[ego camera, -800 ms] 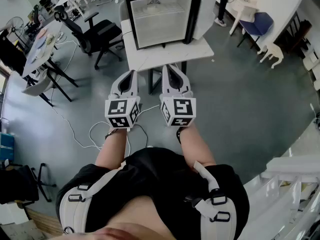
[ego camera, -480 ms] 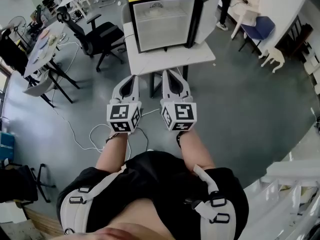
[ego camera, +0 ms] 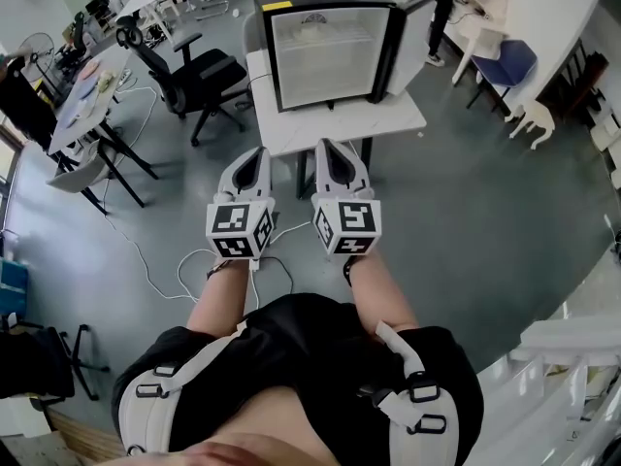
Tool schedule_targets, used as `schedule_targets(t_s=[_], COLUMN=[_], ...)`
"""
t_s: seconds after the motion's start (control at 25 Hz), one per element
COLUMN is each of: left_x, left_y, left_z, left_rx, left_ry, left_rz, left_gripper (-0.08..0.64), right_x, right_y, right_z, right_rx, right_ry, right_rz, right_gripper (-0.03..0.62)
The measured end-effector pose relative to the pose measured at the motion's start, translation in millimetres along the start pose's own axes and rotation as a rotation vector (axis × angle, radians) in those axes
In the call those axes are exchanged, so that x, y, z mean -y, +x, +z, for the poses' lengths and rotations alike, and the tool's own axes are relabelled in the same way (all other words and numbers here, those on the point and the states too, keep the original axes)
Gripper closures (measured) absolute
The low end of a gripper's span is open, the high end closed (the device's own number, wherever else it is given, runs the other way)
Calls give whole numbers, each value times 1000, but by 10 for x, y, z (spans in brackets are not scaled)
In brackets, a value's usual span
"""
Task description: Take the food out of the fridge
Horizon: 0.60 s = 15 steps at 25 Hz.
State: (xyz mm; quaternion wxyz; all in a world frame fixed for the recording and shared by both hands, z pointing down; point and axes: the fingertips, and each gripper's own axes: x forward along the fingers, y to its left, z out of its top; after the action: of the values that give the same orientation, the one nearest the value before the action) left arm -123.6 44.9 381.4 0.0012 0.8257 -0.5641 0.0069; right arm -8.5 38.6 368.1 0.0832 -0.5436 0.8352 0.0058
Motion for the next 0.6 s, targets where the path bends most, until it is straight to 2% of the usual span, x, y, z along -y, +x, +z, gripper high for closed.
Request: schedule_targets(t_s=[0.28, 0.6], left_x=[-136, -257], left_y=[80, 437], left_z=[-155, -191], left_rx=[-23, -23], left_ry=[5, 9], left_rz=[-32, -39], left_gripper=[561, 561], right_x=[-88, 92], right_y=[99, 459], right_z=[-114, -241], right_rx=[-8, -23], right_ry=[-12, -17], right_rz=[-23, -39], right_gripper=[584, 584])
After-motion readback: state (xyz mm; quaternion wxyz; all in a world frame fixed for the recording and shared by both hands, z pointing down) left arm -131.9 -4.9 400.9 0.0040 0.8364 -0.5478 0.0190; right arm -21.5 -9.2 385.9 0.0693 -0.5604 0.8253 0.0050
